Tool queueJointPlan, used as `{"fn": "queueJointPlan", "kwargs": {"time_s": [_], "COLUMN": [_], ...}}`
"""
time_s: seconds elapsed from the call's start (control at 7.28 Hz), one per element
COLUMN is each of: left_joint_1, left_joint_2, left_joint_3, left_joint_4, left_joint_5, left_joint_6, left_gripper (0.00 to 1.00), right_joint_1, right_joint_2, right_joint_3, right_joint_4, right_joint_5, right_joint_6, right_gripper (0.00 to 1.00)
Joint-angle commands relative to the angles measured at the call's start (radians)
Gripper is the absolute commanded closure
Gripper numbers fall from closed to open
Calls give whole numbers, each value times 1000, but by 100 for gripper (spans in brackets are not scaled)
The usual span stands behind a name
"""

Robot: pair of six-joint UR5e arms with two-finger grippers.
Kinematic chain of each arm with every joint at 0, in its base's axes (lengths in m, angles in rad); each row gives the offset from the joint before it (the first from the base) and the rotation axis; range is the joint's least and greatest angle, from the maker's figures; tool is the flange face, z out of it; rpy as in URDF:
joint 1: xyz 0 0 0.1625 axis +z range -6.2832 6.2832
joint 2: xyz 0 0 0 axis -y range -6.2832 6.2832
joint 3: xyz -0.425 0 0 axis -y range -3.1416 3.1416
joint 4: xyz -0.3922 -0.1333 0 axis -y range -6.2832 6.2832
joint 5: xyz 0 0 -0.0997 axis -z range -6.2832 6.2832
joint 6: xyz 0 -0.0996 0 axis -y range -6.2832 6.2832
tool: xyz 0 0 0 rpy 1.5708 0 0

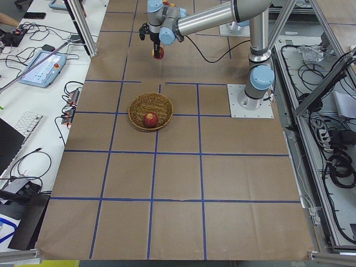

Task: Transfer apple from basket to plate
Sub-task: 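Lift the apple with the left gripper and carry it toward the table center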

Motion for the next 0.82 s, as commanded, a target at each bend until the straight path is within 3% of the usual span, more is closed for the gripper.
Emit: {"fn": "queueJointPlan", "kwargs": {"time_s": [0.0,0.69], "left_joint_1": [-75,-80], "left_joint_2": [-95,-133], "left_joint_3": [70,52], "left_joint_4": [-1,4], "left_joint_5": [4,-1], "left_joint_6": [-56,-59], "left_gripper": [48,47], "right_joint_1": [-2,0], "right_joint_2": [-1,0], "right_joint_3": [0,0], "right_joint_4": [0,0], "right_joint_5": [0,0], "right_joint_6": [0,0], "right_gripper": [0,0]}}
